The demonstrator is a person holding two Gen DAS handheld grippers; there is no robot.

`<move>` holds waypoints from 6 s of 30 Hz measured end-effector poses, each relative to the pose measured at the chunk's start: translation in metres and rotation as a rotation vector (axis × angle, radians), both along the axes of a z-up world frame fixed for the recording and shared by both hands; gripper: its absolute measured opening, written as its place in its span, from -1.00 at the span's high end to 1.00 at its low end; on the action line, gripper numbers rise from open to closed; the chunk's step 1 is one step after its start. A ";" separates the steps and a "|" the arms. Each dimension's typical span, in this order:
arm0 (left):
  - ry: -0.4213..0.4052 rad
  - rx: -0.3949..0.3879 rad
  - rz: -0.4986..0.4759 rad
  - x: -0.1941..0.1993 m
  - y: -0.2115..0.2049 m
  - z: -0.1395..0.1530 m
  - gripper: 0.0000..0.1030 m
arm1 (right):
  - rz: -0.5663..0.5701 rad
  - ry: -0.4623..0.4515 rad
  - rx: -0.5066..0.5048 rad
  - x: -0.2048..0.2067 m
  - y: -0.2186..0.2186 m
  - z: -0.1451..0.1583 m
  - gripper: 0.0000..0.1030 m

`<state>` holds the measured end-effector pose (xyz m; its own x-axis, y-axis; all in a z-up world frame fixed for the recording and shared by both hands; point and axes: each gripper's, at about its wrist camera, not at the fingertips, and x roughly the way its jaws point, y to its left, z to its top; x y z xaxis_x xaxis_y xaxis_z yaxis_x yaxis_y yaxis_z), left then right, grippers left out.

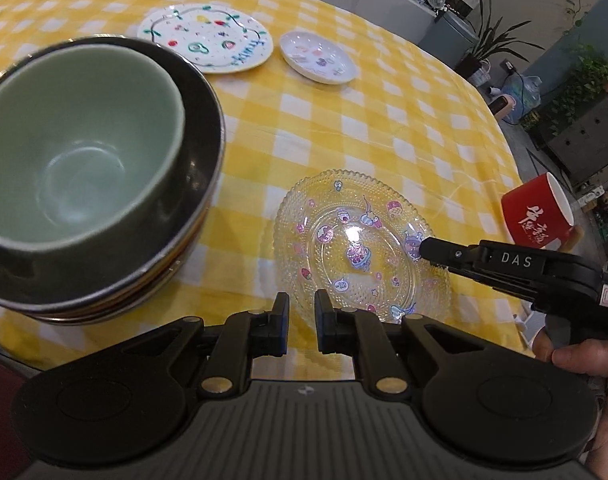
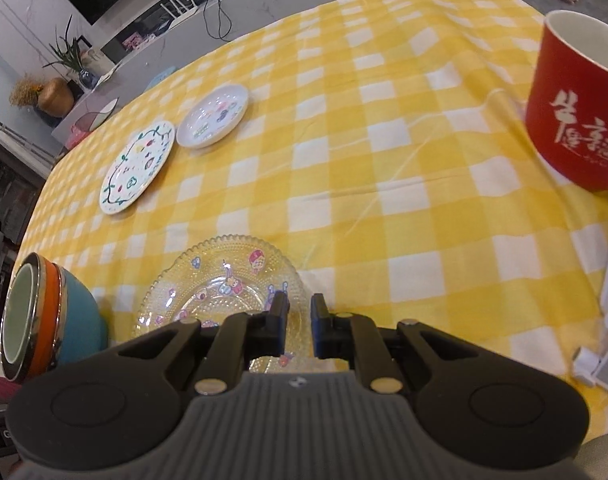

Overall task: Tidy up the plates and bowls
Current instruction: 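Set the glass plate on the table and open both tools, then move both tools to the white Fruity plate and grip its rim, then lift the Fruity plate off the table with both tools, then carry the Fruity plate with both tools and set it on the table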

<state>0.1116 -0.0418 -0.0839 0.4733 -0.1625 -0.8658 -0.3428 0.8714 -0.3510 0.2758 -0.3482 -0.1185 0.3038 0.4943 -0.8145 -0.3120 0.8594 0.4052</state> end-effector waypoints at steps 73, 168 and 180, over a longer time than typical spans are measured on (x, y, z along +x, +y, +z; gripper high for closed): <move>-0.237 0.190 0.166 0.075 0.183 0.081 -0.16 | 0.192 -0.273 0.246 0.021 0.134 0.167 -0.52; -0.093 -0.328 -0.330 0.130 0.156 0.013 0.75 | -0.214 0.134 0.440 0.025 0.021 0.035 0.86; -0.041 -0.310 -0.485 0.126 0.110 0.018 0.75 | -0.289 0.163 0.434 -0.018 -0.022 0.036 0.86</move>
<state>0.2373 0.0685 -0.0660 0.3131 -0.6126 -0.7257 0.0894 0.7798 -0.6196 0.2574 -0.3704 -0.0828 0.3645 0.7105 -0.6020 0.0087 0.6438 0.7651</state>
